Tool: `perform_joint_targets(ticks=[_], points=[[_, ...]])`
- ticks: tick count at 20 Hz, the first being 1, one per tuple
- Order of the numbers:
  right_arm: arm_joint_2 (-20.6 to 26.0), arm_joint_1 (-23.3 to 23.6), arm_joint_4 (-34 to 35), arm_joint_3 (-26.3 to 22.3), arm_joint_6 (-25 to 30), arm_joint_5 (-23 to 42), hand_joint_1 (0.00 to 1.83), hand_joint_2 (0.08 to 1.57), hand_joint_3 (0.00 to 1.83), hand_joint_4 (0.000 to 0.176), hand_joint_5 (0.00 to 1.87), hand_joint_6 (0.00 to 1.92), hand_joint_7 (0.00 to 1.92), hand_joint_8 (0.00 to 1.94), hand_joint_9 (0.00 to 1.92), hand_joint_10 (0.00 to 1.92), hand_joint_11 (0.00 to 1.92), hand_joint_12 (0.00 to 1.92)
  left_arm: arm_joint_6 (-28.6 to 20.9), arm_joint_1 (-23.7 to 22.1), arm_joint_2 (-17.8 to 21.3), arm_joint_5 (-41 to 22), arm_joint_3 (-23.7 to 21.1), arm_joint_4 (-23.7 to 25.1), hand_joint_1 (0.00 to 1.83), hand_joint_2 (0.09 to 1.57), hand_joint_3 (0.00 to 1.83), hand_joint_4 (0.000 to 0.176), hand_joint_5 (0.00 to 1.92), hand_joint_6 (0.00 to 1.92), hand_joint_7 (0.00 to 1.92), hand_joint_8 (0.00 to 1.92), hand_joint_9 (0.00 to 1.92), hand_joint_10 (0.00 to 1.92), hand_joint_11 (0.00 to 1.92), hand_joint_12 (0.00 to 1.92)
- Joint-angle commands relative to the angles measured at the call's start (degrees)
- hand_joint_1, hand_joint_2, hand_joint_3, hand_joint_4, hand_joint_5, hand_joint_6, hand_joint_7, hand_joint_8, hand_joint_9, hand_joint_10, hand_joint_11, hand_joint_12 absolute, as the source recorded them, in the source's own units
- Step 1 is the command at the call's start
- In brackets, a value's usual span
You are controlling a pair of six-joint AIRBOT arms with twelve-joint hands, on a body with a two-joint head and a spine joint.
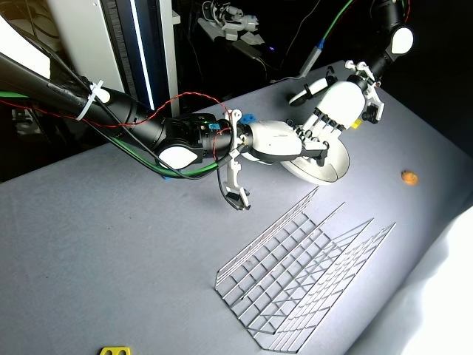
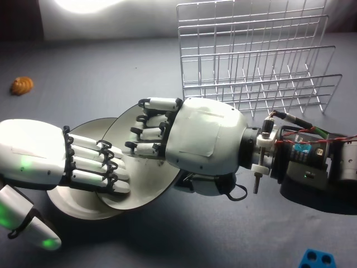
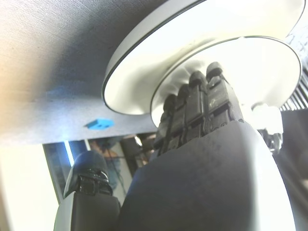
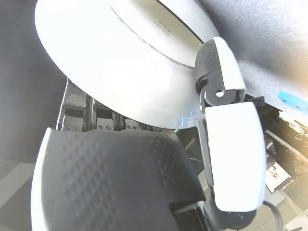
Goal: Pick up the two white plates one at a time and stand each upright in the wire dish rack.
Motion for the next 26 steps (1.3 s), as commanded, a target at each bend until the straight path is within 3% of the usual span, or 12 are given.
perform_joint_targets(ticks=[1, 2, 3, 4, 5, 9, 12, 16, 20, 26], points=[[-0.07, 0.73, 0.18, 0.02, -0.49, 7.38, 1.05, 1.14, 0.0, 0.0, 0.81, 0.03, 0.85, 0.02, 0.8, 0.04, 0.4, 0.98, -0.19, -0.09, -0.78, -1.24, -0.08, -1.29, 0.0, 1.15, 0.0, 0.0, 0.13, 0.01, 0.09, 0.01, 0.06, 0.01, 0.03, 0.03], [-0.07, 0.73, 0.18, 0.02, -0.58, 7.51, 1.12, 1.16, 0.0, 0.0, 0.87, 0.9, 0.98, 0.01, 0.93, 0.02, 0.55, 0.9, -0.19, -0.05, -0.78, -1.24, -0.08, -1.29, 0.0, 1.15, 0.0, 0.0, 0.12, 0.01, 0.08, 0.0, 0.04, 0.0, 0.01, 0.02], [-0.06, 0.74, 0.18, 0.02, -0.64, 7.59, 1.12, 1.18, 0.0, 0.0, 0.85, 1.12, 1.03, 0.01, 0.98, 0.02, 0.56, 0.92, -0.19, 0.02, -0.78, -1.24, -0.08, -1.29, 0.0, 1.15, 0.0, 0.0, 0.11, 0.0, 0.07, 0.0, 0.04, 0.0, 0.01, 0.02], [-0.05, 0.76, 0.18, 0.02, -0.7, 7.69, 1.19, 1.14, 0.0, 0.0, 0.92, 1.11, 1.01, 0.71, 1.06, 0.02, 0.6, 0.95, -0.19, 0.06, -0.78, -1.24, -0.07, -1.31, 0.0, 1.15, 0.01, 0.0, 0.11, 0.0, 0.07, 0.0, 0.04, 0.0, 0.0, 0.02], [-0.03, 0.77, 0.18, 0.02, -0.78, 7.75, 1.2, 1.14, 0.0, 0.015, 0.92, 1.12, 0.98, 0.9, 1.09, 0.03, 0.61, 0.97, -0.19, 0.09, -0.75, -1.24, -0.08, -1.45, 0.0, 1.15, 0.0, 0.0, 0.11, 0.0, 0.07, 0.0, 0.04, 0.0, 0.01, 0.02], [-0.04, 0.79, 0.18, 0.02, -0.94, 8.1, 1.23, 1.09, 0.0, 0.024, 1.0, 0.98, 1.09, 0.79, 1.25, 0.04, 0.71, 0.93, -0.22, -0.01, -0.18, -1.25, -0.07, -2.49, 0.0, 1.16, 0.01, 0.0, 0.1, 0.0, 0.06, 0.0, 0.04, 0.0, 0.0, 0.02], [-0.05, 0.95, 0.18, 0.02, -0.99, 8.51, 1.23, 1.09, 0.0, 0.028, 1.01, 0.95, 1.09, 0.79, 1.25, 0.04, 0.72, 0.93, -0.32, -1.2, 1.07, -1.54, -0.01, -2.78, 0.0, 1.15, 0.0, 0.0, 0.09, 0.0, 0.06, 0.0, 0.03, 0.0, 0.0, 0.02], [0.01, 1.4, 0.18, -0.04, -0.99, 8.79, 1.22, 1.11, 0.0, 0.028, 0.97, 1.03, 1.02, 0.9, 1.24, 0.02, 0.68, 1.01, -2.38, -5.2, 3.94, -2.06, 0.3, -3.82, 0.0, 1.16, 0.01, 0.0, 0.11, 0.01, 0.07, 0.0, 0.04, 0.0, 0.01, 0.03], [0.4, 1.78, 0.18, -0.61, -1.0, 8.78, 1.21, 1.11, 0.0, 0.027, 0.96, 1.04, 1.03, 0.89, 1.24, 0.01, 0.67, 1.03, -5.55, -8.15, 6.73, -2.92, 1.28, -4.14, 0.0, 1.16, 0.01, 0.0, 0.11, 0.01, 0.08, 0.01, 0.05, 0.01, 0.01, 0.02], [2.52, 3.84, 0.84, -4.74, -1.01, 9.0, 1.22, 1.11, 0.0, 0.024, 0.97, 1.04, 1.04, 0.86, 1.24, 0.01, 0.68, 0.99, -9.42, -12.03, 11.35, -2.91, 2.36, -0.65, 0.0, 1.16, 0.0, 0.0, 0.11, 0.0, 0.08, 0.01, 0.05, 0.01, 0.01, 0.02]])
